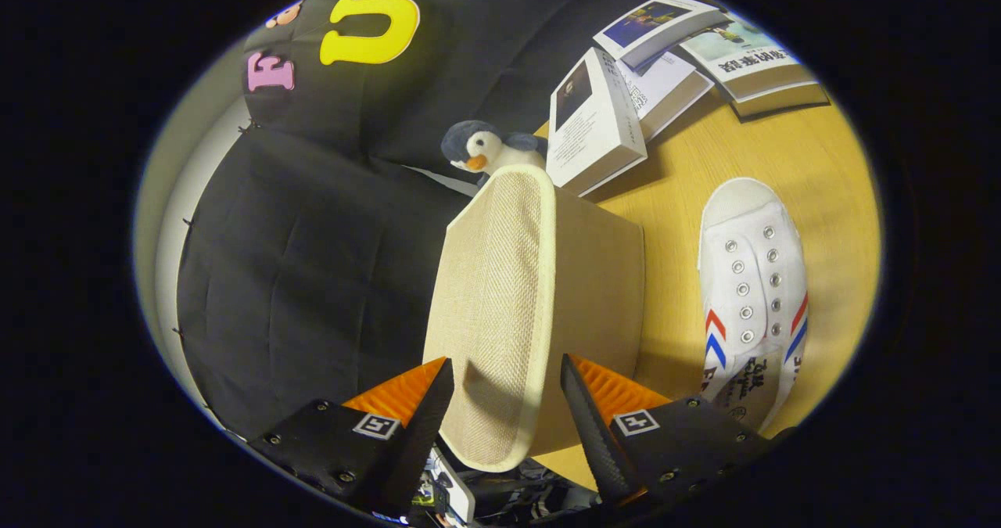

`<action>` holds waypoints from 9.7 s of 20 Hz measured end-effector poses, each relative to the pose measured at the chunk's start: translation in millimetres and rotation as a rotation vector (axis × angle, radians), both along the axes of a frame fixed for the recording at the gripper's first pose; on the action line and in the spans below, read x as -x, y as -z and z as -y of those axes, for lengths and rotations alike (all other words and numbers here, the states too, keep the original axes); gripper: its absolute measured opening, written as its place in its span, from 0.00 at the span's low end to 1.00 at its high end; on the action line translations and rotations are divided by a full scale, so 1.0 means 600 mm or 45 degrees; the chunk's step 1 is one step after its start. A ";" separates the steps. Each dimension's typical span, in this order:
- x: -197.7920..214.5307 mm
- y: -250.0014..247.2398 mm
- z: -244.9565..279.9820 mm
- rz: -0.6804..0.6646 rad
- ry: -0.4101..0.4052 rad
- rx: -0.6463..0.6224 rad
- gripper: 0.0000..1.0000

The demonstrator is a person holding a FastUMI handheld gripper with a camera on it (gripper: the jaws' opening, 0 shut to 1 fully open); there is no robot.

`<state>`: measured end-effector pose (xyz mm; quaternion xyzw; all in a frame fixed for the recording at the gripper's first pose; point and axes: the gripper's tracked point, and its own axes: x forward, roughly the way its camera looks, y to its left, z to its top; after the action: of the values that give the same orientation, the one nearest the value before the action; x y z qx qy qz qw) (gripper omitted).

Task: Open the storage box then place both shoes into the box .Put the left shoe in first, then the right shoe, with the right side of both shoes facing outward in a uniform manner.

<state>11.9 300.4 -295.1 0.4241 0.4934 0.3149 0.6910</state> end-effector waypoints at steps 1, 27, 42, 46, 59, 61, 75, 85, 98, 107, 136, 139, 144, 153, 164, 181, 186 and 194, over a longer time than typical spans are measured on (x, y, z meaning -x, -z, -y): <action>-0.001 -0.004 -0.001 -0.017 0.004 -0.009 0.84; -0.040 -0.299 -0.210 0.333 -0.202 -0.098 0.07; -0.028 -0.321 -0.411 0.467 -0.349 -0.085 0.48; -0.030 -0.333 -0.384 0.513 -0.352 -0.063 0.83; -0.058 -0.301 -0.190 0.527 -0.180 0.112 0.90; -0.063 -0.295 -0.158 0.530 -0.155 0.135 0.90; -0.073 -0.127 0.106 0.402 -0.019 0.511 0.90; -0.008 0.063 0.245 0.169 -0.136 0.826 0.91; 0.009 0.226 0.267 0.086 -0.406 1.167 0.86; 0.018 0.223 0.248 -0.113 -0.299 0.944 0.03; 0.007 -0.123 0.156 0.045 -0.288 0.602 0.02; 0.002 -0.139 0.117 0.068 -0.325 0.582 0.02; -0.014 -0.145 0.052 0.132 -0.392 0.622 0.02; -0.019 -0.111 -0.058 0.127 -0.488 0.662 0.02; -0.036 -0.023 -0.139 0.105 -0.591 0.810 0.02; -0.098 -0.142 -0.017 0.253 -0.345 0.748 0.97; -0.095 -0.160 0.072 0.229 -0.249 0.756 0.97; -0.070 -0.144 0.236 0.173 -0.078 0.816 0.97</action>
<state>54.1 159.1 -208.5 0.1478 0.5327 0.1919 0.8109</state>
